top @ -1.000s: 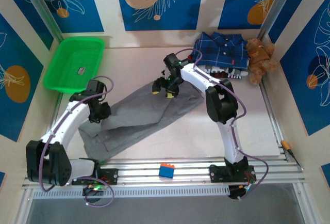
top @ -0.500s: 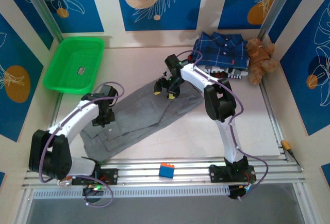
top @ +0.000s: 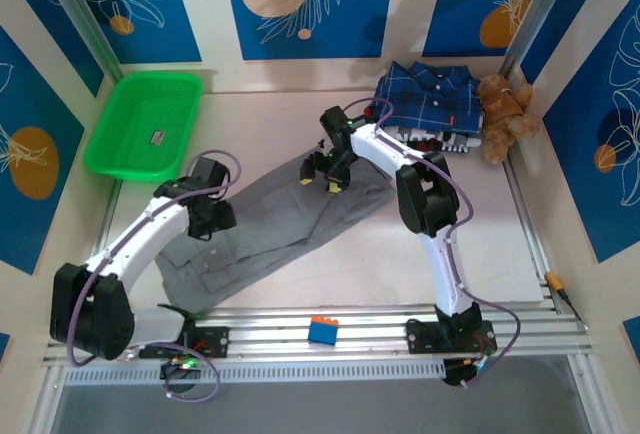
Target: Fold and stack the long sleeve shirts
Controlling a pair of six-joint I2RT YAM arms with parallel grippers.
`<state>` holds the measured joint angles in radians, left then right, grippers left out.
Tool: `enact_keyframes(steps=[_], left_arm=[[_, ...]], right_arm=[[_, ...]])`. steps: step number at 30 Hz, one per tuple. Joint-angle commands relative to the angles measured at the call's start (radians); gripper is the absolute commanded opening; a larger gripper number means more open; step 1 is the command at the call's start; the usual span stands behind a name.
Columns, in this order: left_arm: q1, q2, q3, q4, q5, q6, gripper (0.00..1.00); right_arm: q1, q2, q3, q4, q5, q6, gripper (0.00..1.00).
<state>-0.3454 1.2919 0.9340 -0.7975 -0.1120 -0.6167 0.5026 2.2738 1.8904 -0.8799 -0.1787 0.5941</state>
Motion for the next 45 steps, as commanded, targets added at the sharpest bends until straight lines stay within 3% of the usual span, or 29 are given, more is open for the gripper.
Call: enact_keyframes(steps=[1, 5, 11, 24, 27, 29, 31, 34, 45], left_arm=[[-0.083, 0.033, 0.042, 0.103, 0.132, -0.033, 0.48], [-0.109, 0.101, -0.017, 0.117, 0.098, -0.109, 0.41], [-0.06, 0.162, -0.111, 0.102, -0.025, -0.135, 0.36], [0.047, 0.053, -0.167, 0.011, -0.147, -0.127, 0.4], [0.079, -0.02, -0.144, -0.023, -0.139, -0.12, 0.51], [0.097, -0.062, -0.13, -0.036, -0.091, -0.111, 0.64], [0.128, -0.075, -0.127, -0.037, -0.015, -0.099, 0.69], [0.138, -0.066, -0.117, -0.029, 0.046, -0.075, 0.7], [0.225, 0.066, -0.145, 0.049, 0.025, -0.021, 0.62]], right_arm=[[-0.004, -0.099, -0.036, -0.01, 0.024, 0.018, 0.74], [-0.003, -0.146, -0.09, 0.001, 0.064, 0.043, 0.74], [-0.009, -0.161, -0.13, 0.012, 0.162, 0.095, 0.72], [-0.035, -0.042, -0.034, 0.04, 0.223, 0.125, 0.71], [-0.035, -0.039, -0.023, 0.044, 0.219, 0.11, 0.71], [-0.035, -0.047, -0.032, 0.052, 0.215, 0.104, 0.71], [-0.038, -0.053, -0.043, 0.056, 0.209, 0.098, 0.71], [-0.042, -0.065, -0.068, 0.067, 0.203, 0.098, 0.71], [-0.048, -0.082, -0.098, 0.079, 0.175, 0.078, 0.71]])
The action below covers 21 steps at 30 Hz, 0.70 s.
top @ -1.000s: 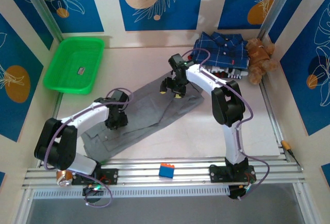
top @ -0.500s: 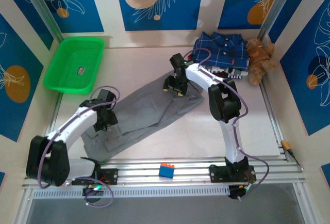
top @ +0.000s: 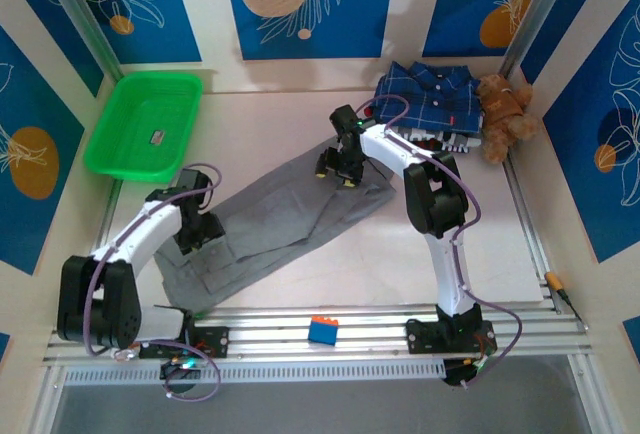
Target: Fold and stack the long sleeve shirts
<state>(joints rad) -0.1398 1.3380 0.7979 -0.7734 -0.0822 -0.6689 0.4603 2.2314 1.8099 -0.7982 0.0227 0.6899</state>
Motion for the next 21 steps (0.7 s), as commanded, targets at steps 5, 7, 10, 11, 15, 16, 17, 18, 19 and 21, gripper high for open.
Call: enact_keyframes(steps=[5, 7, 10, 11, 15, 16, 17, 18, 19, 21], left_arm=[[0.027, 0.095, 0.012, 0.058, 0.002, 0.028, 0.58], [0.032, 0.106, 0.012, 0.048, -0.032, 0.025, 0.56], [0.043, 0.123, 0.012, 0.038, -0.051, 0.035, 0.55], [0.045, 0.127, 0.011, 0.039, -0.058, 0.038, 0.55], [0.052, 0.158, 0.007, 0.075, -0.05, 0.045, 0.55], [0.053, 0.174, 0.012, 0.079, -0.047, 0.044, 0.54], [0.051, 0.185, 0.011, 0.085, -0.045, 0.043, 0.54], [0.053, 0.192, 0.008, 0.095, -0.043, 0.04, 0.53], [0.053, 0.197, 0.006, 0.107, -0.042, 0.041, 0.51], [0.052, 0.199, 0.009, 0.12, -0.037, 0.041, 0.46]], right_arm=[[-0.008, -0.036, -0.021, -0.001, -0.032, -0.02, 0.71], [-0.008, -0.034, -0.023, -0.003, -0.036, -0.02, 0.71], [-0.011, -0.035, -0.024, -0.006, -0.038, -0.022, 0.71], [-0.013, -0.034, -0.024, -0.004, -0.038, -0.021, 0.71], [-0.014, -0.033, -0.029, -0.003, -0.039, -0.023, 0.71], [-0.016, -0.032, -0.028, -0.003, -0.038, -0.024, 0.71], [-0.016, -0.031, -0.027, -0.005, -0.04, -0.023, 0.71], [-0.017, -0.03, -0.026, -0.004, -0.042, -0.022, 0.71], [-0.017, -0.03, -0.026, -0.004, -0.043, -0.023, 0.71], [-0.017, -0.029, -0.024, -0.005, -0.043, -0.022, 0.71]])
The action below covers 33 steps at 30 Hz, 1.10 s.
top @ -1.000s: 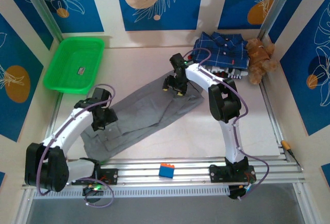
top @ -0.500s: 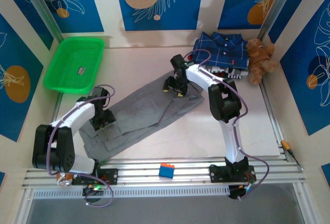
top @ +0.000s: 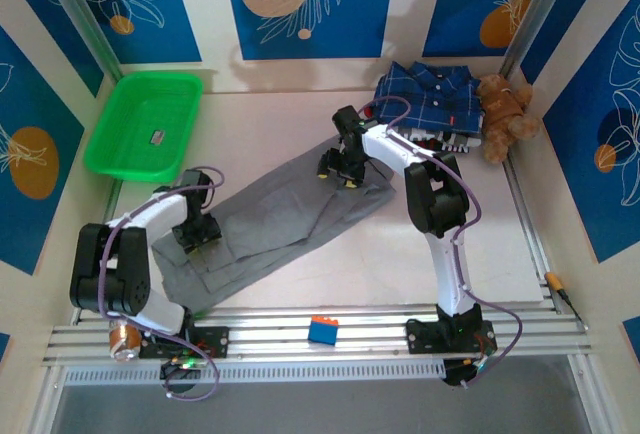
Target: Fold and stack the long sleeve shirts
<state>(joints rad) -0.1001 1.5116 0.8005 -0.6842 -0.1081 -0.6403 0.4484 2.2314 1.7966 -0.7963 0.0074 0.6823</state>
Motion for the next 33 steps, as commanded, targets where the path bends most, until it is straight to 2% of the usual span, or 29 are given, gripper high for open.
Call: enact_keyframes(steps=[1, 8, 12, 23, 33], left_arm=[[0.014, 0.026, 0.009, 0.037, -0.006, 0.016, 0.43], [0.014, 0.013, 0.025, 0.013, -0.018, 0.035, 0.23], [0.015, -0.011, 0.031, -0.012, -0.034, 0.048, 0.17], [0.065, -0.139, 0.038, -0.105, -0.109, 0.082, 0.12], [0.116, -0.155, -0.001, -0.097, -0.118, 0.096, 0.12]], right_arm=[[-0.004, -0.028, -0.008, -0.008, -0.029, -0.014, 0.71], [-0.004, -0.021, -0.003, -0.009, -0.03, -0.015, 0.71], [-0.006, -0.015, -0.003, -0.01, -0.032, -0.015, 0.71], [-0.016, 0.001, 0.012, -0.028, -0.017, -0.015, 0.73], [-0.024, 0.019, 0.05, -0.039, -0.024, -0.02, 0.73]])
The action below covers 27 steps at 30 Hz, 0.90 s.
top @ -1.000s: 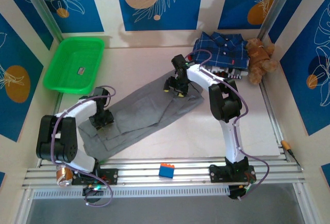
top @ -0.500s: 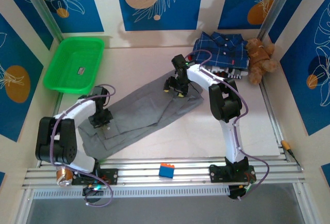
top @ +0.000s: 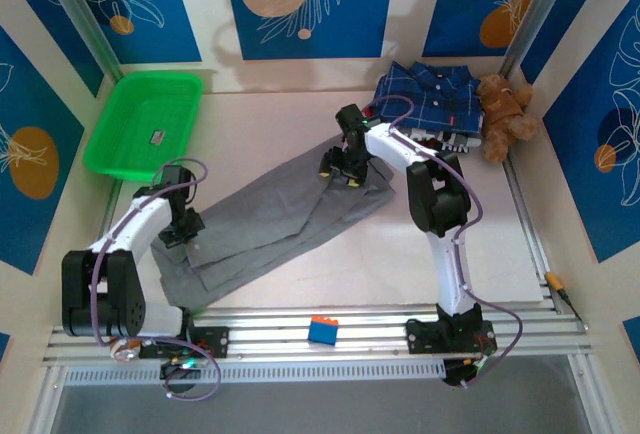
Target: Fold and stack the long sleeve shirts
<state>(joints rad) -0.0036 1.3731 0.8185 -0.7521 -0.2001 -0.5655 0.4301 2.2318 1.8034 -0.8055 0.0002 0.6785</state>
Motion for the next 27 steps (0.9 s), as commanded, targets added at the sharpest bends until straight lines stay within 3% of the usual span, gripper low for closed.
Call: enact_keyframes(steps=[1, 16, 23, 27], left_arm=[[0.019, -0.014, -0.022, -0.027, -0.028, 0.023, 0.12], [0.047, 0.009, -0.075, 0.005, -0.028, 0.015, 0.15], [0.044, -0.073, -0.006, -0.074, -0.007, -0.005, 0.55], [0.013, -0.165, 0.091, -0.157, 0.017, -0.023, 0.63]], right_arm=[[-0.004, 0.017, 0.045, -0.029, -0.017, -0.017, 0.73], [-0.013, 0.037, 0.099, -0.049, -0.016, -0.016, 0.73], [-0.023, 0.007, 0.151, -0.084, -0.034, -0.009, 0.69], [-0.023, -0.048, 0.159, -0.088, -0.041, -0.01, 0.69]])
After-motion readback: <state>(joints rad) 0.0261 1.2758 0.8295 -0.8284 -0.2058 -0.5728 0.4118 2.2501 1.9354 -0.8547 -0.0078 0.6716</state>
